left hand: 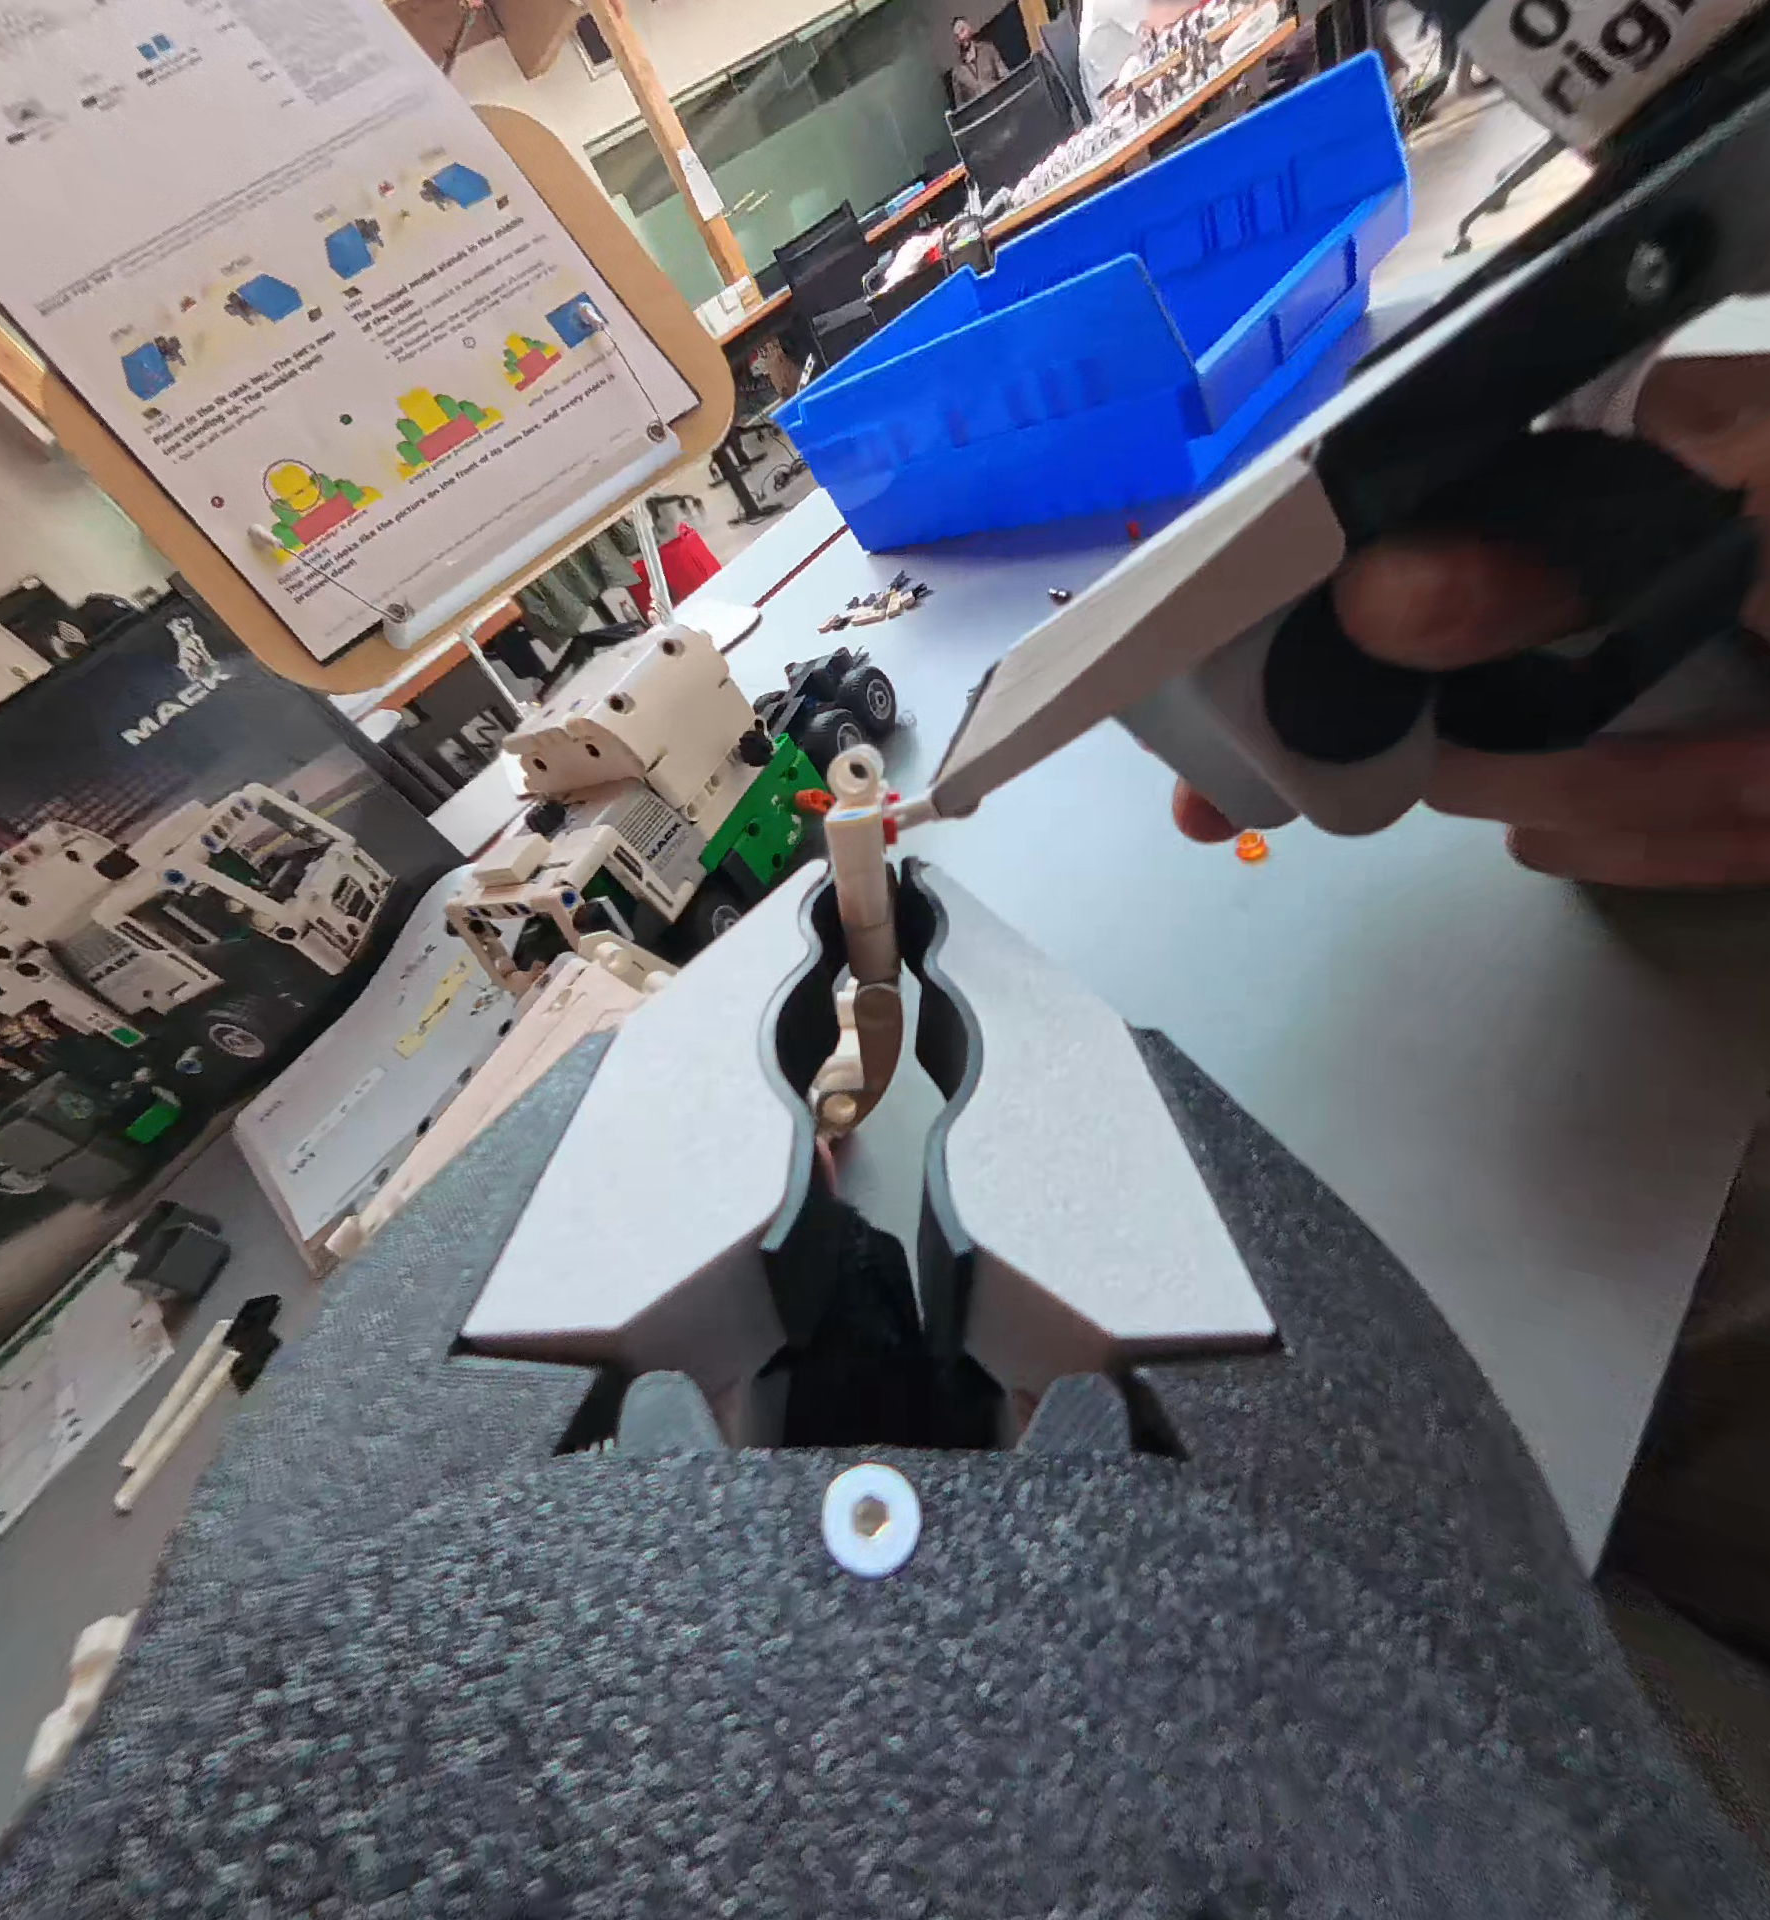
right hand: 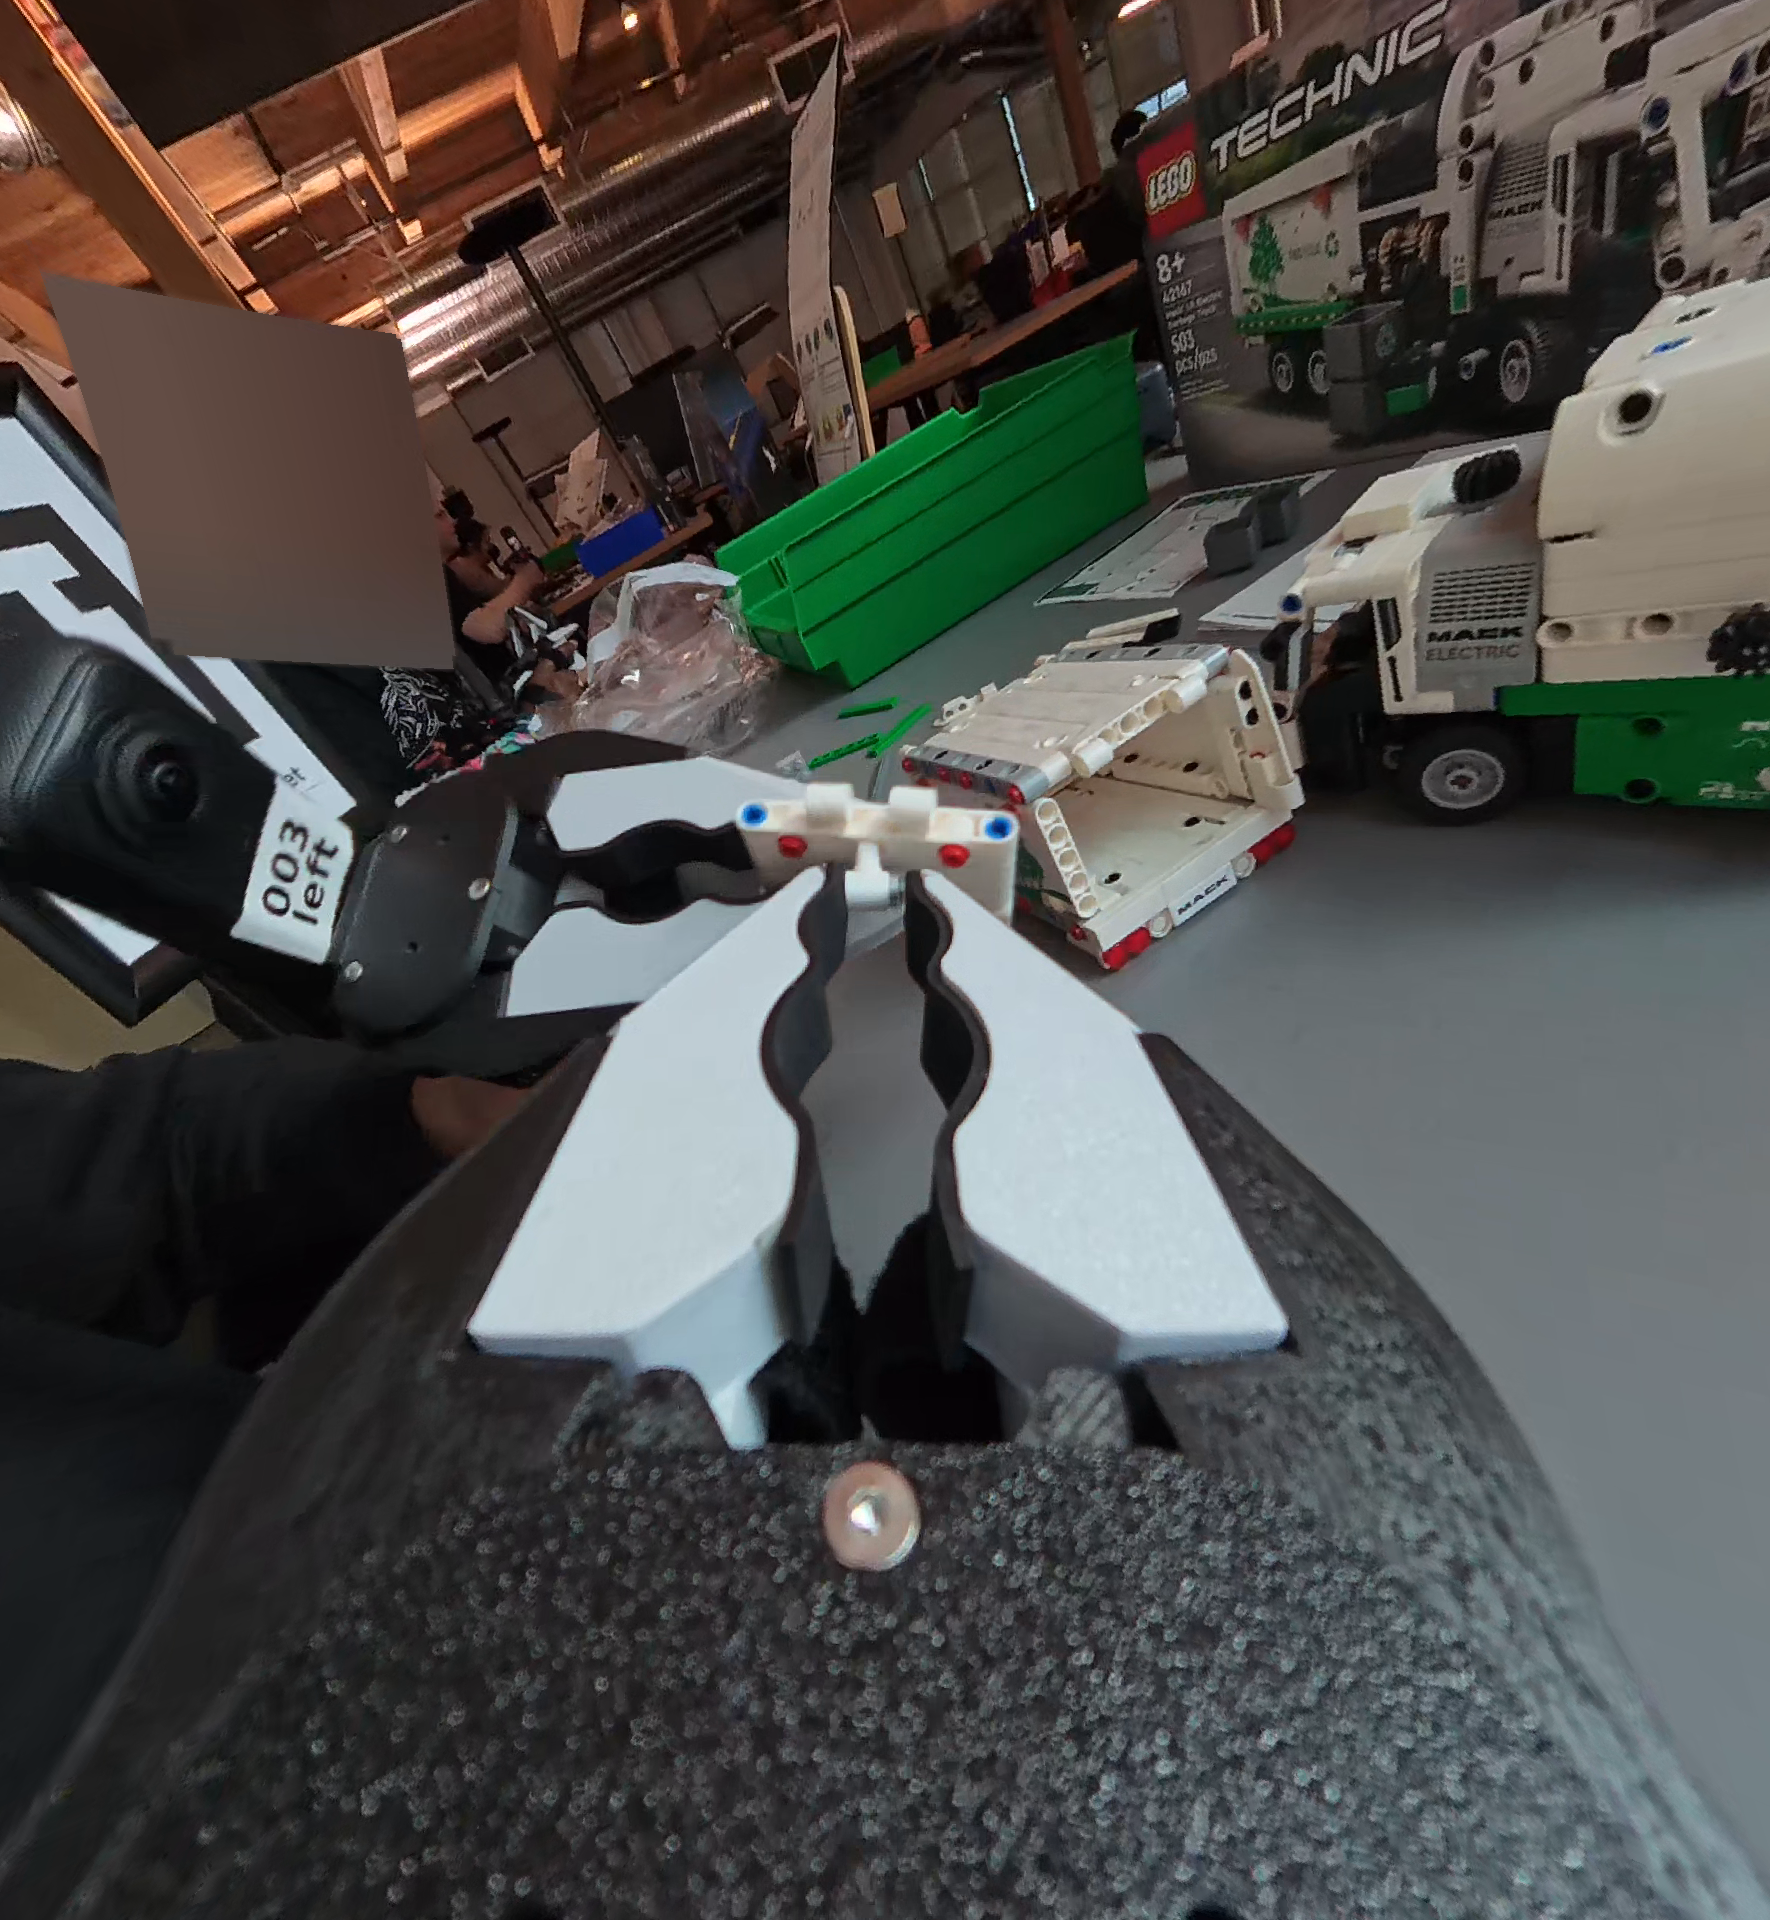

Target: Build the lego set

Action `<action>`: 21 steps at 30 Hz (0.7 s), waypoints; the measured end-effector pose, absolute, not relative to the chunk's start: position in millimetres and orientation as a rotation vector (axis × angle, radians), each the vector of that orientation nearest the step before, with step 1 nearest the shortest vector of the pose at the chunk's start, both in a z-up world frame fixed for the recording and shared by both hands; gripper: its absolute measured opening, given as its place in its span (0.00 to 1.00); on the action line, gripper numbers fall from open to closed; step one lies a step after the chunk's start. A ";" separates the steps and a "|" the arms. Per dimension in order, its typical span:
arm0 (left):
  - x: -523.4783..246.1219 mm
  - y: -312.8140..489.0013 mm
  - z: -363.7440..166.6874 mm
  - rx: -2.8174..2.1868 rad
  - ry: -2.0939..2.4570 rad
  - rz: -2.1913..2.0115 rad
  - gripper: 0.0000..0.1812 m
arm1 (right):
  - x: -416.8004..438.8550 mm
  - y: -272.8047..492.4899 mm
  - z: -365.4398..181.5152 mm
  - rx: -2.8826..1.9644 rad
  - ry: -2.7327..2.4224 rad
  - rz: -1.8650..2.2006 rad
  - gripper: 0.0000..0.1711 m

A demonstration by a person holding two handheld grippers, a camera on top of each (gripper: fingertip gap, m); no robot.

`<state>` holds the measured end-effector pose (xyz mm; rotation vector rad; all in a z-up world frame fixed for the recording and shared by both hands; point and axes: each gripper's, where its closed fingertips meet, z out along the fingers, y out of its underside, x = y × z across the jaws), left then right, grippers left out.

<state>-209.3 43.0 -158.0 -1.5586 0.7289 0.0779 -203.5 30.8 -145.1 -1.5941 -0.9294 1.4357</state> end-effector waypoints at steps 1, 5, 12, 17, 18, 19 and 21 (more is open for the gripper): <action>-208.3 40.9 -159.8 -1.546 0.759 0.104 0.03 | -202.6 31.1 -143.9 -1.589 -0.922 1.444 0.05; -210.3 39.1 -161.8 -1.546 0.767 0.147 0.03 | -204.0 30.2 -144.6 -1.589 -0.928 1.433 0.05; -203.0 38.8 -151.7 -1.579 0.665 -0.075 0.03 | -200.2 30.8 -133.2 -1.505 -0.880 1.439 0.05; -188.9 37.6 -139.7 -1.615 0.514 -0.447 0.03 | -191.7 29.8 -118.8 -1.361 -0.860 1.297 0.05; -188.4 38.7 -139.6 -1.613 0.513 -0.452 0.03 | -191.3 30.8 -118.4 -1.354 -0.856 1.266 0.05; -188.4 40.3 -140.4 -1.620 0.510 -0.455 0.03 | -191.5 32.7 -119.2 -1.358 -0.855 1.228 0.05; -188.9 43.0 -140.7 -1.630 0.494 -0.489 0.03 | -192.3 35.8 -119.5 -1.359 -0.847 1.179 0.05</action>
